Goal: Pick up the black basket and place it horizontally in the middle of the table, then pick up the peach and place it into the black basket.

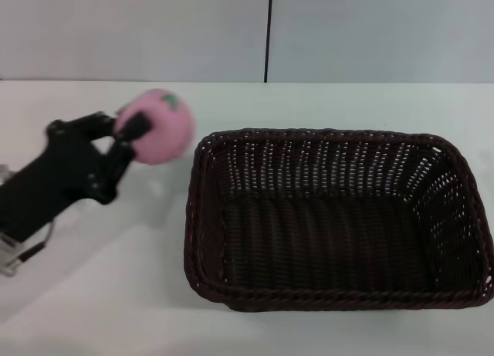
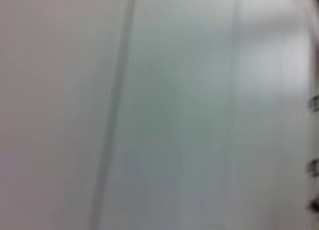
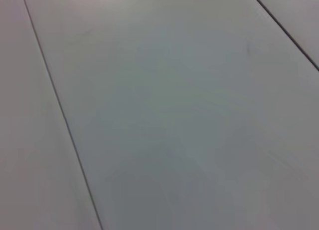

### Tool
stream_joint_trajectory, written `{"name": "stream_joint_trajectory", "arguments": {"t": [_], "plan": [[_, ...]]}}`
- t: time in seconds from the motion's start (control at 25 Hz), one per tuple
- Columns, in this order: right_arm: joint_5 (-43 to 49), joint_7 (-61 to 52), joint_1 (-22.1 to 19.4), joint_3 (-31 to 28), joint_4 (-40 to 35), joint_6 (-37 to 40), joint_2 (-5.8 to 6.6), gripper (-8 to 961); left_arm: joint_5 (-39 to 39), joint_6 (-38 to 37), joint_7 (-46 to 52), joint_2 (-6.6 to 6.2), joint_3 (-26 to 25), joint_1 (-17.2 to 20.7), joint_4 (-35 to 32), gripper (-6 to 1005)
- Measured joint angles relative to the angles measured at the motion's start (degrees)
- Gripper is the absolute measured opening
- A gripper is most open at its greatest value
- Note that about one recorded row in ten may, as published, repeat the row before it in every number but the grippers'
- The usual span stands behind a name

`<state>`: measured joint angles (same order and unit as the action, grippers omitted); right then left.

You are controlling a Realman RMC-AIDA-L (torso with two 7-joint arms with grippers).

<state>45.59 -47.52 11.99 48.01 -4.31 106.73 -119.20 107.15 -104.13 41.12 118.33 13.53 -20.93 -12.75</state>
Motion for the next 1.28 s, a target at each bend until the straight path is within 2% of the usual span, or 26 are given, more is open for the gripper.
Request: {"name": "stream_joint_trajectory", "arguments": {"t": [0.04, 0.08, 0.24, 0.28, 0.6, 0.68, 0.92, 1.0, 1.12, 1.24, 1.28], "plan": [[0.07, 0.04, 0.07, 0.12, 0.00, 0.10, -0.01, 557, 0.00, 0.00, 0.00, 0.00, 0.00, 0.00, 0.00, 110], [0.14, 0.11, 0.17, 0.19, 0.01, 0.17, -0.06, 557, 0.02, -2.29, 0.05, 0.22, 4.19, -2.06, 2.13, 102], [0.15, 0.14, 0.20, 0.24, 0.00, 0.19, -0.10, 556, 0.03, -2.16, -0.44, 0.34, 8.24, -3.72, 4.53, 91], [0.18, 0.15, 0.18, 0.28, 0.01, 0.24, -0.15, 556, 0.06, -1.38, -0.58, 0.47, 10.64, -4.52, 6.97, 93], [0.29, 0.25, 0.16, 0.33, 0.81, 0.35, -0.12, 556, 0.08, 2.13, -3.82, 0.50, 13.34, -5.05, 12.71, 110], [0.29, 0.25, 0.18, 0.33, 0.85, 0.67, -0.11, 556, 0.08, 2.84, -4.27, 0.50, 13.48, -4.84, 13.19, 342], [0.30, 0.25, 0.22, 0.33, 0.90, 0.94, -0.12, 556, -0.07, 3.04, -4.47, 0.35, 13.23, -3.79, 12.87, 589], [0.29, 0.35, 0.21, 0.24, 0.89, 0.94, -0.10, 557, -0.68, 3.49, -5.71, 0.11, 11.77, -2.35, 12.15, 668], [0.21, 1.93, -0.05, -0.09, 0.89, 0.95, -0.06, 557, -1.93, 4.95, -9.13, -0.01, 6.25, 1.10, 10.67, 786], [-0.07, 5.49, -0.32, -0.98, 1.83, 0.74, -0.15, 557, -3.02, 6.38, -13.93, 0.03, -2.42, 5.11, 10.33, 800], [-0.11, 6.76, -0.24, -1.55, 2.57, 0.68, -0.16, 557, -3.54, 7.05, -17.92, 0.15, -9.04, 7.53, 11.14, 804]]}}
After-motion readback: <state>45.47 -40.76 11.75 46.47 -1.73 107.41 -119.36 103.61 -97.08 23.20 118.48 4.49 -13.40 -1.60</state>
